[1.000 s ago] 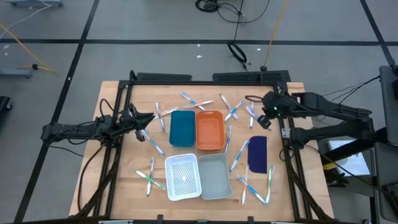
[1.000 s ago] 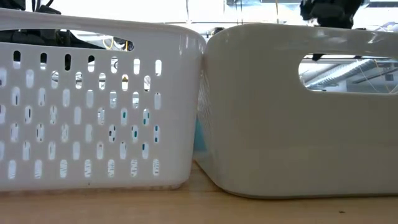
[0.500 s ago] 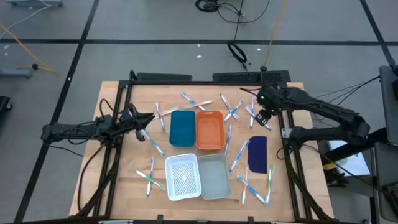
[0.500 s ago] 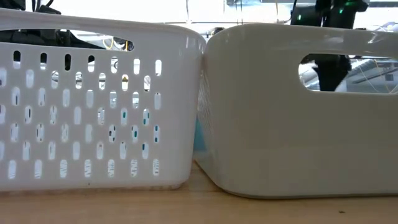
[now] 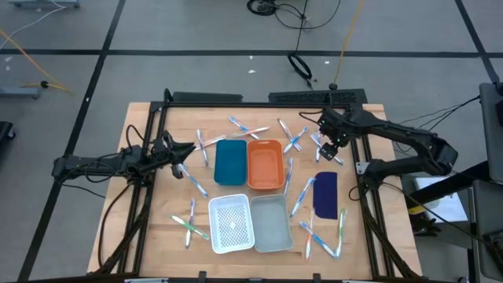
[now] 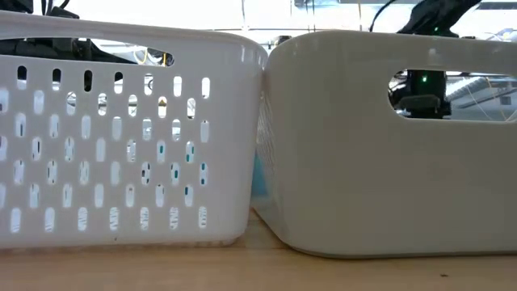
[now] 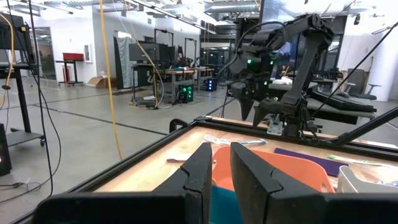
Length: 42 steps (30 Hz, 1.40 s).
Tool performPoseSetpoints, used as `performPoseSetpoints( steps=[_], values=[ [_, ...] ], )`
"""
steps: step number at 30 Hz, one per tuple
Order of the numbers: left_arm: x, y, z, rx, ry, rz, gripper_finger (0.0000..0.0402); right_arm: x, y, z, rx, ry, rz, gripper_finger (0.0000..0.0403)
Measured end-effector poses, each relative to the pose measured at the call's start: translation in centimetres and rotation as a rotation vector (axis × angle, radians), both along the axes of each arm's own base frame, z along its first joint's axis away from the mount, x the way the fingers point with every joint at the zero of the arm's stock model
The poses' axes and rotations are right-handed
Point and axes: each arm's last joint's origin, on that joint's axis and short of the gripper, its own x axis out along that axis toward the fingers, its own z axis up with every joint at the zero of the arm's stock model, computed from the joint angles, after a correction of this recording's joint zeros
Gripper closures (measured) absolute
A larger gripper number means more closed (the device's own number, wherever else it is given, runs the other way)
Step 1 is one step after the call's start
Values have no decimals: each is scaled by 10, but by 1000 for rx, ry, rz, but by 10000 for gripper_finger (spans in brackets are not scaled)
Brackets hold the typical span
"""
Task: Pick & Place Toothbrushes
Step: Put the blue toothbrush into the blue bin
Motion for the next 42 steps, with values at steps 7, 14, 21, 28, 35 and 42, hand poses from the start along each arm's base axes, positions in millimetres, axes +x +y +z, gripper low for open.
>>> performPoseSetpoints(
  steps=[7,14,21,28,35,42],
  values=[
    [0,0,0,0,-1,0,346,-2,-5,-25,28,28,-13,152],
    [0,0,0,-4,-2,-1,346,-1,-7,-42,7,26,-19,152],
    [0,0,0,-4,-2,-1,346,0,-8,-56,21,64,-24,152],
    [0,0,0,-4,-4,-1,346,5,-13,-68,23,104,-22,172],
    [0,0,0,-4,-4,-1,346,6,-14,-73,44,126,-43,221],
    [0,0,0,-4,-5,-1,346,2,-11,-64,12,91,-92,291]
  ],
)
